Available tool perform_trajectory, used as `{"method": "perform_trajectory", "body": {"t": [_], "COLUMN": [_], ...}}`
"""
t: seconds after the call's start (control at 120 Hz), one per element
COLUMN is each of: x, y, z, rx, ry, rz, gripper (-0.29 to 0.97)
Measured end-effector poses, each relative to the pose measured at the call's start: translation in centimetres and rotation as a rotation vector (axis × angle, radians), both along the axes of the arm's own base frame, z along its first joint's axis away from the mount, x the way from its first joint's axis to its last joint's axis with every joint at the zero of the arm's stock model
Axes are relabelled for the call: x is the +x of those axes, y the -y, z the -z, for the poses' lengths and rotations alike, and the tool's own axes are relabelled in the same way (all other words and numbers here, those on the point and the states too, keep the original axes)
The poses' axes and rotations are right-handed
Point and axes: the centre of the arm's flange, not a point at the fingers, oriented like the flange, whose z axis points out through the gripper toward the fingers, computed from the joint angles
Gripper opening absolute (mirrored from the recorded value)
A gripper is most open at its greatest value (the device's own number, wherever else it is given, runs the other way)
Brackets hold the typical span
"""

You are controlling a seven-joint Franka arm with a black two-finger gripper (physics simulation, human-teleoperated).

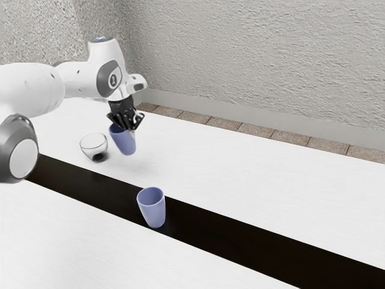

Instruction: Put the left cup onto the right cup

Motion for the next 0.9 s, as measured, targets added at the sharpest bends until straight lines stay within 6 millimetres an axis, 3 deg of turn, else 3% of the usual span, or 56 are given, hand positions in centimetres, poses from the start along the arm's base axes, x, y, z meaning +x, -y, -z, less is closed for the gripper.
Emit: {"method": "perform_trajectory", "body": {"t": [0.125,0.267,0.525,0.667,0.9], "x": [-2.9,-7.6,-13.5,-16.3,-17.7], "y": [6.9,13.5,19.5,21.5,23.9], "z": [-4.1,-5.5,-6.5,-5.6,-5.3], "rx": [-0.018,-0.022,0.017,0.026,0.030], "ry": [-0.016,-0.064,-0.096,-0.117,-0.109], "rz": [0.091,0.182,0.248,0.260,0.259], "gripper": [-0.10,-0.10,-0.10,-0.10,-0.10]}}
